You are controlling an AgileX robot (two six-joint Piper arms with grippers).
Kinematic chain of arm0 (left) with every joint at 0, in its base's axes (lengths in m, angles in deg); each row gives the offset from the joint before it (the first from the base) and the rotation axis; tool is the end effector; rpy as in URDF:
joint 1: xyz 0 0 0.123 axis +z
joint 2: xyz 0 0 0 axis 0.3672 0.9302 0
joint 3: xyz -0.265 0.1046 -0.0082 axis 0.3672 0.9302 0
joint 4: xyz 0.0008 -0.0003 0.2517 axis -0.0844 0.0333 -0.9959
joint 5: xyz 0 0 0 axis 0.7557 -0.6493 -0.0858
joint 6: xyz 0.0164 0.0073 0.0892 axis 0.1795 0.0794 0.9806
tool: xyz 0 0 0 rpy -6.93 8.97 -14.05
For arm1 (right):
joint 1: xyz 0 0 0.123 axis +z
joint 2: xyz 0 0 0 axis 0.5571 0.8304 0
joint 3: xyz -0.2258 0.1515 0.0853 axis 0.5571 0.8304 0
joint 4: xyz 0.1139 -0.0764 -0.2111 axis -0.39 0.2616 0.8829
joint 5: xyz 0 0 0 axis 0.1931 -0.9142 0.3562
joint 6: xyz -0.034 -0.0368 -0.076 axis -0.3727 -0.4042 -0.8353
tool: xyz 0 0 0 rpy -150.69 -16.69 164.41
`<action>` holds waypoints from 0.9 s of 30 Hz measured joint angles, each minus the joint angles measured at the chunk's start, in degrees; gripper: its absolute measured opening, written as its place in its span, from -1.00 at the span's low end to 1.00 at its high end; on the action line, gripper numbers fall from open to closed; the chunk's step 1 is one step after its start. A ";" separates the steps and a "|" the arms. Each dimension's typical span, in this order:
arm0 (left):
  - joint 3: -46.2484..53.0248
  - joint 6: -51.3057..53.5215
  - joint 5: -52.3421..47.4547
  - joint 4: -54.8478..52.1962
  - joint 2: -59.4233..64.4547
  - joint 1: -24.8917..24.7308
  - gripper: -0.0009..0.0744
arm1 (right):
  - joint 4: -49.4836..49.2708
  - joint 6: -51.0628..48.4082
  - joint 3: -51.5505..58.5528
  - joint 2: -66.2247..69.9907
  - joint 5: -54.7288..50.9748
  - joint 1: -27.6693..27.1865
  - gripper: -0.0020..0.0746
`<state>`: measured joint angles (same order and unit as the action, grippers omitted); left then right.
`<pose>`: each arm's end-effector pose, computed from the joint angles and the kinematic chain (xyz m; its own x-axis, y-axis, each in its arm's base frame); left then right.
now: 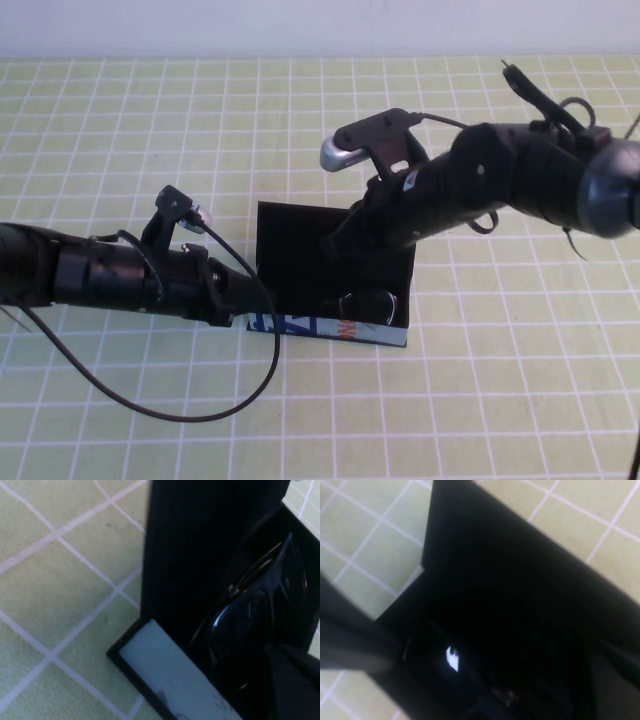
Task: Take glasses out of glasses case
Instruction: Pick up the glasses from the glasses case
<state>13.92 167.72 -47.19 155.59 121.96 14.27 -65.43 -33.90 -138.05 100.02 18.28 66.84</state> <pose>0.3329 -0.1180 0.1435 -0.5765 0.3058 -0.7578 0.7953 0.4230 -0.4343 0.3516 0.2421 0.2244 -0.6322 -0.4393 -0.6382 -0.6238 0.7771 0.0830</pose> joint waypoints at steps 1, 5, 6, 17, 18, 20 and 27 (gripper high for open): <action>0.00 0.00 0.00 0.00 0.00 0.00 -0.99 | -0.13 0.11 -1.35 1.09 -0.97 -0.26 -0.99; 0.00 0.00 0.00 0.00 0.00 0.00 -0.99 | -0.34 0.27 -5.95 5.07 -4.57 -1.04 -0.99; 0.00 0.00 0.00 0.00 0.00 0.00 -0.99 | -0.37 0.27 -6.96 6.08 -5.57 -1.18 -0.99; 0.00 0.00 -0.11 -0.10 0.09 0.00 -0.99 | -1.34 0.27 -9.70 9.38 -9.12 -2.04 -0.99; 0.00 0.00 -0.11 -0.10 0.09 0.00 -0.99 | -1.34 0.27 -9.79 9.38 -9.39 -2.04 -0.99; 0.00 0.00 -0.18 -0.21 0.09 0.00 -0.99 | -1.34 0.13 -9.79 8.84 -10.38 -2.04 -0.99; 0.00 0.00 -2.52 -0.20 0.13 0.00 -0.99 | -1.46 -2.78 -13.14 4.15 -18.65 -2.04 -0.99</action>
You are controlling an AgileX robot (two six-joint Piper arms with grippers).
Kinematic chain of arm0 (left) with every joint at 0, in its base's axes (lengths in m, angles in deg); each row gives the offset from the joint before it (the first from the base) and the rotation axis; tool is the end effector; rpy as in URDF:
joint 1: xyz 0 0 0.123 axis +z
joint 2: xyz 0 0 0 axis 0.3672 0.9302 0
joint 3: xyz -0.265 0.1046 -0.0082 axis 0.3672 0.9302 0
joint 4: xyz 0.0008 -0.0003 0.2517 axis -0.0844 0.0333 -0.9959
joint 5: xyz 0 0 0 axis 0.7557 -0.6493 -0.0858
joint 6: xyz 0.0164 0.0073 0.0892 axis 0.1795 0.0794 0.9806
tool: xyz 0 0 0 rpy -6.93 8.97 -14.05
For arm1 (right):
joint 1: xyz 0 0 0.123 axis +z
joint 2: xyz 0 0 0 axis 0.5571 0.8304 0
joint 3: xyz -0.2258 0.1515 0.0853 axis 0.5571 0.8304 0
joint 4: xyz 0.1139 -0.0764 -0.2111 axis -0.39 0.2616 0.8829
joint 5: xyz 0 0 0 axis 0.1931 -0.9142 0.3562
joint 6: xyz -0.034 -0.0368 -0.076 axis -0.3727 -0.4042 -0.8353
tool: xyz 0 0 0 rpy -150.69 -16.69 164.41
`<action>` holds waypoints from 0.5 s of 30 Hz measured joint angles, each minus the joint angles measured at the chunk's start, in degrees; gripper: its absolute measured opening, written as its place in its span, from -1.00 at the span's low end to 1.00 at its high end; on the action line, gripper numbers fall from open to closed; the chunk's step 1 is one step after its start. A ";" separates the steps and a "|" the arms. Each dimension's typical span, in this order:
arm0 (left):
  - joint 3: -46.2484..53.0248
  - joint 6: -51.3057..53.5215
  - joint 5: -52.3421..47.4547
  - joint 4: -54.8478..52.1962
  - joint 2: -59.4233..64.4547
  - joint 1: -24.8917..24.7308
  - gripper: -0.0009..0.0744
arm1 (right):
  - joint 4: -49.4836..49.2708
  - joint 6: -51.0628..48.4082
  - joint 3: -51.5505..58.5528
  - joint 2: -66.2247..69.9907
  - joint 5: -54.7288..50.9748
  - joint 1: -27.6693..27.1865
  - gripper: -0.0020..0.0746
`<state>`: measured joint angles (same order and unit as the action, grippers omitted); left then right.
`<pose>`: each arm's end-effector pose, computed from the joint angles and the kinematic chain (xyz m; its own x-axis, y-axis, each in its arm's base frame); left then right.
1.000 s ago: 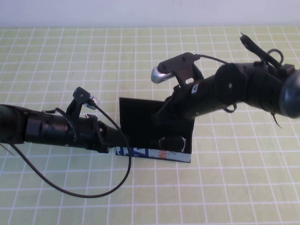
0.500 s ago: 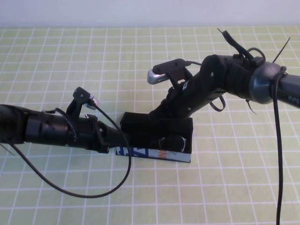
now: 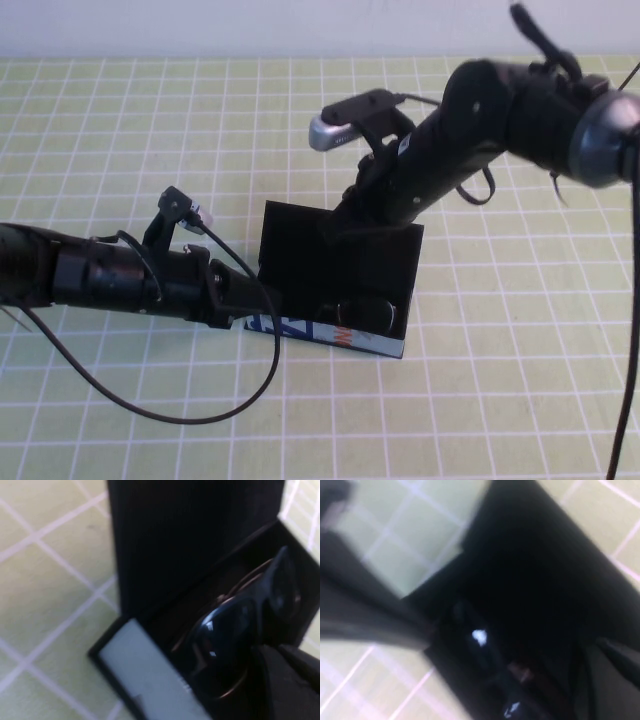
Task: Take glasses out of glasses case
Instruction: Pick up the glasses from the glasses case
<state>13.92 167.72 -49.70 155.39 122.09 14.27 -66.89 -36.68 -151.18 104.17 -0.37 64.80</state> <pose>0.3302 -0.1198 0.1450 -0.5753 0.2998 -0.7611 0.8028 0.3853 -0.4551 0.3688 0.2442 0.2454 -0.6723 -0.5256 -0.5213 -0.6721 0.7285 0.1323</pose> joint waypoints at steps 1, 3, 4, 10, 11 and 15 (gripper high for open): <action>0.00 0.00 -0.61 0.00 0.00 0.00 -0.99 | -0.46 -1.32 -0.60 -0.64 -1.78 0.00 -0.99; -0.50 0.00 -1.90 0.00 0.00 0.00 -0.99 | -1.98 -5.51 -1.43 -1.26 -6.02 0.00 -0.99; -0.85 0.00 -2.68 0.13 0.00 0.00 -0.99 | -2.88 -8.17 -1.85 -1.51 -8.47 0.00 -0.99; -3.01 -2.14 -5.15 5.04 0.00 0.00 -0.99 | -6.38 -22.00 -2.10 -1.51 -19.13 0.11 -0.76; -3.45 -2.31 -5.00 5.92 0.00 0.00 -0.99 | -6.38 -23.37 -2.12 -1.51 -19.50 0.21 -0.67; -5.03 -3.87 -3.04 7.34 0.09 0.00 -0.99 | -6.24 -27.27 -2.22 -1.51 -18.88 1.21 -0.34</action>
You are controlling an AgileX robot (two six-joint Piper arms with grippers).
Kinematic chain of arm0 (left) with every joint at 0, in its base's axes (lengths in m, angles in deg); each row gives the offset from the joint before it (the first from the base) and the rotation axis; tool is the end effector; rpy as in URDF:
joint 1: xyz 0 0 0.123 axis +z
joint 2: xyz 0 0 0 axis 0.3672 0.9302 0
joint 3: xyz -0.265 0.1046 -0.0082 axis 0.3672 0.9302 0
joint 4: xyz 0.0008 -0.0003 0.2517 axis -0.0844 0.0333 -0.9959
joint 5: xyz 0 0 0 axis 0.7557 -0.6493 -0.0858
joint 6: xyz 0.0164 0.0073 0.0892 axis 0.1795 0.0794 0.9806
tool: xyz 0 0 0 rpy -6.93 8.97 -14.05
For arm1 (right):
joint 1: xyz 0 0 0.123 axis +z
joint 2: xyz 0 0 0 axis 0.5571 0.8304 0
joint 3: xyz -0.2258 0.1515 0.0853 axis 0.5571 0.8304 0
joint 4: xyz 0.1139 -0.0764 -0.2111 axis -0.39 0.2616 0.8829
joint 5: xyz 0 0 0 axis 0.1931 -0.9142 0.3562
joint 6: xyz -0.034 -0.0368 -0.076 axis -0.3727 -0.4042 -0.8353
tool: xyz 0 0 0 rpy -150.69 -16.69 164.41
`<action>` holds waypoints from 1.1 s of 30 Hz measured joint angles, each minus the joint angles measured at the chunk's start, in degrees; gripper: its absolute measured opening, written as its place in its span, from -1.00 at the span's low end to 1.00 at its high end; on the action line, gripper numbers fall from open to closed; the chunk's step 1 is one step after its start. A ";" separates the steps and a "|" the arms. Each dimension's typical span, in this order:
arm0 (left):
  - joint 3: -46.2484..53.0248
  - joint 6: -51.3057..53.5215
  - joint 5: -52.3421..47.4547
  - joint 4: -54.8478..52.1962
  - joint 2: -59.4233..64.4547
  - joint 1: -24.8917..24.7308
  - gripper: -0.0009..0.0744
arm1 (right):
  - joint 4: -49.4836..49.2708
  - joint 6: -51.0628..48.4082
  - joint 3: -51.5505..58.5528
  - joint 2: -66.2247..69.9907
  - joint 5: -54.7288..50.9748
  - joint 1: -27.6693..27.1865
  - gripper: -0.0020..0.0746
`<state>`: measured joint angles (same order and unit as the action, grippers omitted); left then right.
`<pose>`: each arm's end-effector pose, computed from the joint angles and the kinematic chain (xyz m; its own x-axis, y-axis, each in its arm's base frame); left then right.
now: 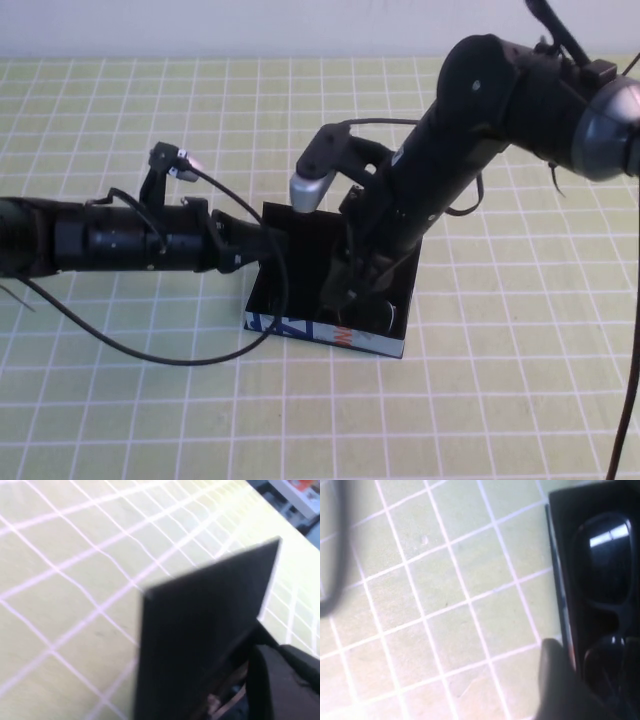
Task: Take glasses out of glasses case
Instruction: Pick up the glasses from the glasses case
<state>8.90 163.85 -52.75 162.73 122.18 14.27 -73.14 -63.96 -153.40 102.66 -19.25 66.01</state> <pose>0.3529 -0.1255 0.1726 -0.5888 0.1332 -0.7972 0.7723 0.3837 -0.5063 0.3345 0.2496 0.2607 -0.3307 -0.8426 -0.4249 -0.9435 0.3045 0.1306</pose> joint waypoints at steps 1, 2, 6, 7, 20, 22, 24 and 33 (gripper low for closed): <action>-0.44 -0.28 0.74 0.00 0.00 0.00 -0.99 | 0.51 -0.47 0.00 0.00 0.51 0.63 -0.28; -0.72 -0.52 1.42 0.12 0.00 0.00 -0.99 | 1.28 -0.71 0.00 0.11 1.01 1.31 -0.25; -2.01 -1.68 2.32 0.12 1.14 0.00 -0.99 | 7.04 -1.01 0.00 1.82 2.51 4.63 -0.21; -2.27 -2.09 2.43 -0.26 1.38 0.00 -0.99 | 8.76 -1.01 0.00 2.47 2.85 5.37 -0.21; -2.78 -3.22 4.96 -2.36 1.92 0.00 -0.99 | 15.37 1.93 0.00 4.41 8.83 6.32 -0.20; -2.78 -3.22 4.94 -2.47 1.92 0.00 -0.99 | 15.37 1.93 0.00 4.41 9.69 6.32 -0.20; -2.86 -3.22 5.09 -2.85 1.92 0.00 -0.99 | 15.37 1.93 0.00 4.41 10.63 6.32 -0.20; -2.86 -3.31 5.86 -3.05 1.95 0.00 -0.99 | 16.07 2.02 0.00 5.34 12.67 6.22 -0.20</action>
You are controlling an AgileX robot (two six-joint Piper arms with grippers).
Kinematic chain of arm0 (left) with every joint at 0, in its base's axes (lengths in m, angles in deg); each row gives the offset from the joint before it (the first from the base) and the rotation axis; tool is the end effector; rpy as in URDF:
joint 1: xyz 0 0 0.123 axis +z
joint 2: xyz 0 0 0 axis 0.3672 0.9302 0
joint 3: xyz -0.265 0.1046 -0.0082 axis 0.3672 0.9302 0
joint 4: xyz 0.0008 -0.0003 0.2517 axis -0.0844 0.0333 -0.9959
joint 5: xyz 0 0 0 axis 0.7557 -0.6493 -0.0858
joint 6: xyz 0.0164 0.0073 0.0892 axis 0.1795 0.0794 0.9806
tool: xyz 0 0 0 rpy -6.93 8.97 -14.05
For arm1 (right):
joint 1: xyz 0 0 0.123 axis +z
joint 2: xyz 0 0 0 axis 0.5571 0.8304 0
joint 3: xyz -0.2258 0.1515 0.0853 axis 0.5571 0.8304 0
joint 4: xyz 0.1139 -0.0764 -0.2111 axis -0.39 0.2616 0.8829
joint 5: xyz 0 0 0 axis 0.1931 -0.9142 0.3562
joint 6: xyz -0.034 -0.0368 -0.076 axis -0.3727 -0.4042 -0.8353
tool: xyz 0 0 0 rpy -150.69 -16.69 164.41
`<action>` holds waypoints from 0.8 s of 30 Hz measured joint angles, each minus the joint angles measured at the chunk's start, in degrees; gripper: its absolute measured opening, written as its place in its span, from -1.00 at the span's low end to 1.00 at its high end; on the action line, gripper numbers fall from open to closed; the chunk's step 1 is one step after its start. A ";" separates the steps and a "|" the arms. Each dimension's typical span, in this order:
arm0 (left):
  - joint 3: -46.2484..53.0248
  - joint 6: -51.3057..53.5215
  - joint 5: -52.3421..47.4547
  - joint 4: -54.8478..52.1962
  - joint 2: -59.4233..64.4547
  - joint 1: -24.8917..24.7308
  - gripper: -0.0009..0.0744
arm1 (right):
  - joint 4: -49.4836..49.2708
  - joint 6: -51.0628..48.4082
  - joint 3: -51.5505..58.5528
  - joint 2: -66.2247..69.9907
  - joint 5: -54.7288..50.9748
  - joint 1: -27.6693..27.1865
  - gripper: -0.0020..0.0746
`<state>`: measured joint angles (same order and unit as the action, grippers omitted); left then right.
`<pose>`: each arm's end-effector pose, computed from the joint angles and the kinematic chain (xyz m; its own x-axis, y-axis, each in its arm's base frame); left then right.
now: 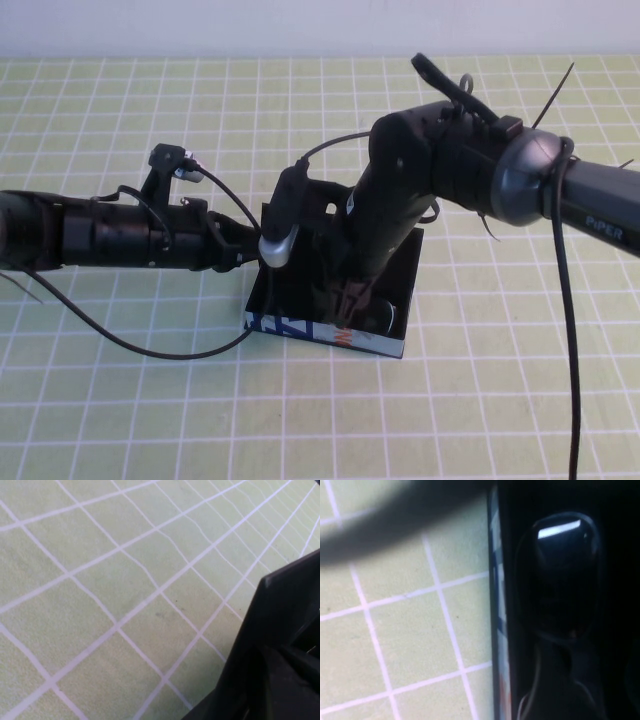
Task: Take glasses out of glasses case
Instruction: Pick up the glasses from the glasses case
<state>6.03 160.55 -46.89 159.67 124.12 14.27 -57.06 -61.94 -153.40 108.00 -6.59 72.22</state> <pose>0.3674 -0.1224 0.1626 -0.6142 0.1731 -0.7699 0.7382 0.4708 -0.4831 0.3426 0.2836 0.2203 -0.1590 -0.9251 -0.3447 -0.9630 0.2223 -0.1523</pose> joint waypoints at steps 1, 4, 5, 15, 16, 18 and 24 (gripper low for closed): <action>0.00 0.00 0.00 0.00 0.00 0.00 -0.99 | 0.11 0.00 0.00 0.37 0.00 0.00 -0.20; 0.00 0.00 0.00 0.00 0.00 0.00 -0.99 | 0.34 0.00 0.00 1.12 0.00 0.00 -0.19; 0.00 0.00 0.00 -0.03 0.00 0.00 -0.99 | 0.50 0.00 0.00 1.33 0.00 0.00 -0.19; 0.00 0.00 0.00 -0.88 0.00 0.00 -0.99 | 2.04 0.00 0.00 1.46 0.00 -0.31 -0.02; 0.00 0.00 0.00 -1.01 0.00 0.00 -0.99 | 2.04 0.00 0.00 1.57 0.00 -0.33 -0.02; 0.00 0.00 0.00 -1.11 0.00 0.00 -0.99 | 2.04 0.00 -0.13 1.83 0.00 -0.44 -0.01; 0.00 0.00 0.00 -1.46 0.00 0.00 -0.99 | 2.18 0.00 -0.12 2.71 0.10 -0.55 -0.01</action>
<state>6.03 160.55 -46.89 158.21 124.12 14.27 -54.89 -61.94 -153.52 110.70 -6.49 71.67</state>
